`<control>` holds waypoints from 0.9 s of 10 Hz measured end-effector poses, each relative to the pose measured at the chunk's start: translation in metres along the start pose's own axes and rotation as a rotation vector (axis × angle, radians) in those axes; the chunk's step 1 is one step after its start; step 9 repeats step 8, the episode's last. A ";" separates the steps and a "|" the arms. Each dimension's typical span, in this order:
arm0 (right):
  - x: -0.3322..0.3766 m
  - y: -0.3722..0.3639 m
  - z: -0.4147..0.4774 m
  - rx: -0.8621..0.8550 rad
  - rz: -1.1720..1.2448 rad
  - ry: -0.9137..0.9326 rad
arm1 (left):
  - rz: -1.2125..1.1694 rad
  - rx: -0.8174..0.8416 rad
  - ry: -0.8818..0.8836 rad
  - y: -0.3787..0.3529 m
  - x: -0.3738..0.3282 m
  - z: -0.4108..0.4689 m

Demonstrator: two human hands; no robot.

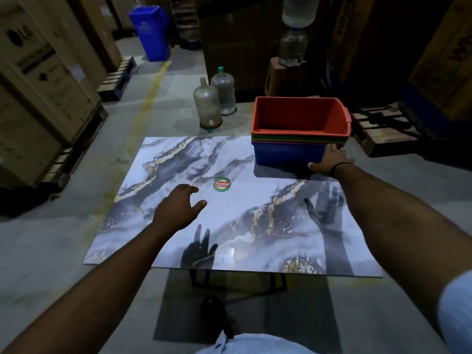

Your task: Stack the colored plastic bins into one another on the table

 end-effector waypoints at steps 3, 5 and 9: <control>-0.027 0.003 0.022 -0.011 0.077 0.050 | 0.023 0.039 0.035 -0.017 -0.008 -0.025; -0.029 0.001 0.016 -0.024 0.060 0.051 | 0.050 0.063 0.034 -0.018 -0.018 -0.025; 0.000 -0.025 -0.030 -0.119 -0.032 0.249 | 0.076 0.041 -0.021 -0.007 -0.049 -0.009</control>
Point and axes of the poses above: each hand's wrist, its own z-axis towards the middle knuckle, its own y-axis out of the back of the hand, x = y × z, the point moved 2 cm from there along z, towards the middle knuckle, and after that the axes turned 1 degree about z, right-handed, at the moved point
